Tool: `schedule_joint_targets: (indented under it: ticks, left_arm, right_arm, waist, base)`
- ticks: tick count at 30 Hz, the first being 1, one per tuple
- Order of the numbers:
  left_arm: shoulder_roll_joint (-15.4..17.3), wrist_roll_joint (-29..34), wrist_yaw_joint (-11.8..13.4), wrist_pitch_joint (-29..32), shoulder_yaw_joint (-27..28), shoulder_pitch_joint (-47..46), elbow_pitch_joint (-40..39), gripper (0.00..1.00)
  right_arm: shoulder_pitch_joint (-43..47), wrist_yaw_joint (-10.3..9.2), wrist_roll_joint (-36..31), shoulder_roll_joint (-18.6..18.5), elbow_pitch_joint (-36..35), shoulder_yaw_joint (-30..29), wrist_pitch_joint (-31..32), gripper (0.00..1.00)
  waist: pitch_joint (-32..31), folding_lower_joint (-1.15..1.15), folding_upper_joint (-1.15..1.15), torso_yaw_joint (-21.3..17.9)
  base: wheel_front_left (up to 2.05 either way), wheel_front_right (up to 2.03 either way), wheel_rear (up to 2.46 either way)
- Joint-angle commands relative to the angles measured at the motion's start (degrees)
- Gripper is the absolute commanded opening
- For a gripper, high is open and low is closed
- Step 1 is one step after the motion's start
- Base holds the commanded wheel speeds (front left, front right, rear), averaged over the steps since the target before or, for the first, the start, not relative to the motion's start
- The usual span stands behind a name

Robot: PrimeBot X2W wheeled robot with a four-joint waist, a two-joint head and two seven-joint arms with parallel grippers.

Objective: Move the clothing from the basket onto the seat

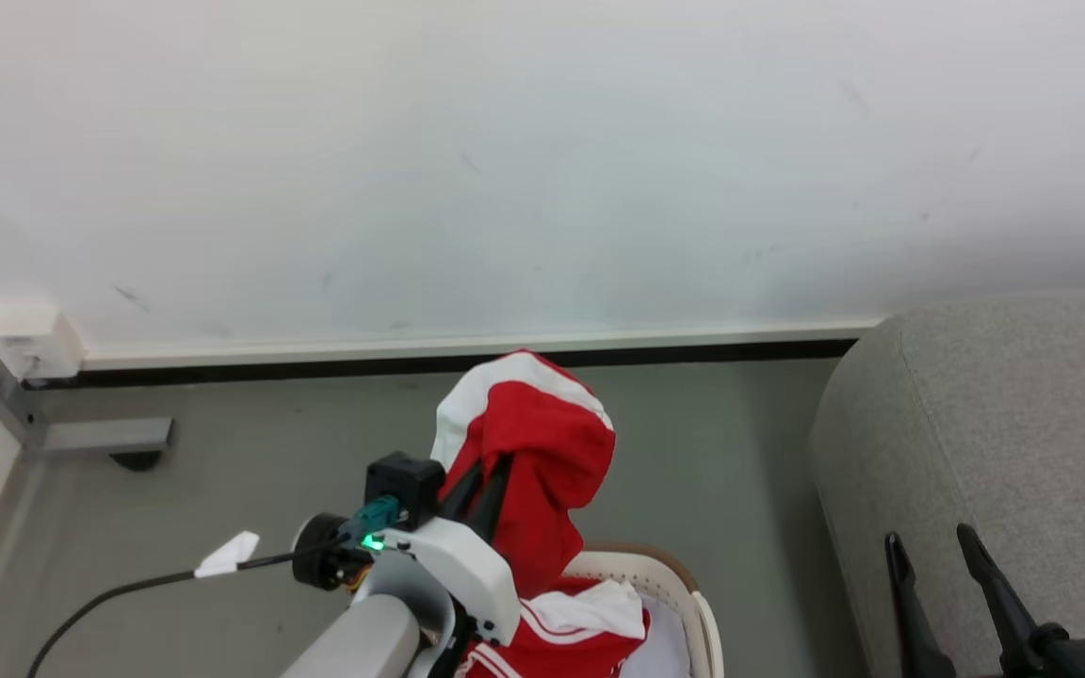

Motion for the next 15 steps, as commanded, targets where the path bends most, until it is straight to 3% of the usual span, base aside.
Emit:
schedule_joint_targets:
  ticks: [1, 15]
  left_arm:
    - [1.25, -0.29, 0.76, 0.77, 0.29, 1.11, -2.82, 0.0]
    - [7.61, 0.0, 5.83, 8.91, 0.77, 5.38, -24.07, 0.0]
  right_arm:
    - [1.39, -0.13, -0.23, -0.67, -0.15, 0.16, -0.19, 1.0]
    - [3.62, -0.12, -0.56, -3.66, -3.2, 4.57, -0.19, 1.0]
  waist:
    - [-1.79, 0.03, 0.0, 0.47]
    - [-3.24, 0.03, 0.0, -0.91]
  base:
    - [0.0, 0.0, 0.0]
    - [0.0, 0.0, 0.0]
